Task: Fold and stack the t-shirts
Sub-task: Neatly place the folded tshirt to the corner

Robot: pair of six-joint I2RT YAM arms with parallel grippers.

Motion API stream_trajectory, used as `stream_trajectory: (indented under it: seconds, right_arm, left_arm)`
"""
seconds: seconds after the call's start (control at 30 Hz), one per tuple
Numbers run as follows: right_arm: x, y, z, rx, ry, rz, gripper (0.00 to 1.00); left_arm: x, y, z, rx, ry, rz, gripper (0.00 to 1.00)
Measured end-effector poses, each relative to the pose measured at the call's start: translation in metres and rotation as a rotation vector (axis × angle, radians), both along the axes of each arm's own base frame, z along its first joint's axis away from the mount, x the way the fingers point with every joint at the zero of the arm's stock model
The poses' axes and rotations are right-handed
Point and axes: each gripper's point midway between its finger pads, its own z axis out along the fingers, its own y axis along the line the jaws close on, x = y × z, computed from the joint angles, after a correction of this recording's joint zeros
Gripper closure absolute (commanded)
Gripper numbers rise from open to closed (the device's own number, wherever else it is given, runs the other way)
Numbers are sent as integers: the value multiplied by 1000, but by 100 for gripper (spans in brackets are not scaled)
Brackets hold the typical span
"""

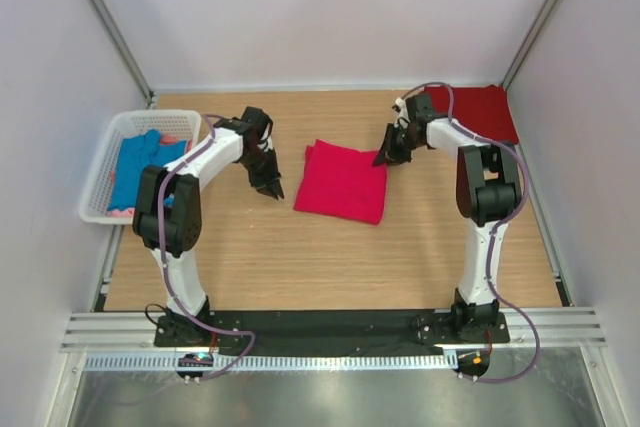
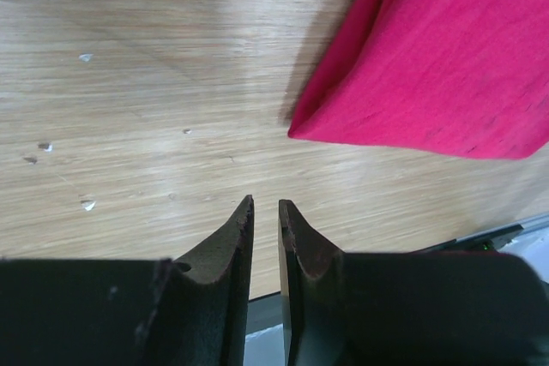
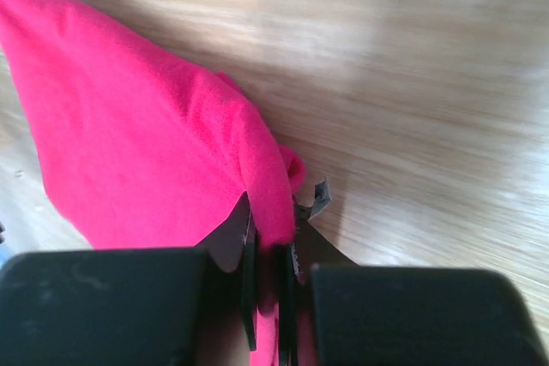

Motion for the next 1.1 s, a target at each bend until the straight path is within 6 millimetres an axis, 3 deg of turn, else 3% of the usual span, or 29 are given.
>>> stream_trajectory:
  seconds: [0.23, 0.43, 0.77, 1.1]
  right_arm:
    - [36, -30, 54, -225, -144, 54, 99]
    - [66, -78, 104, -393, -252, 43, 99]
    - [87, -162, 115, -630, -247, 36, 99]
    - [110, -205, 146, -774, -368, 94, 99]
  left_arm:
    - [-4, -10, 1, -64, 13, -20, 81]
    - [-9, -13, -3, -87, 29, -28, 81]
    - [-14, -19, -3, -133, 48, -35, 80]
    - [0, -35, 11, -187, 11, -63, 78]
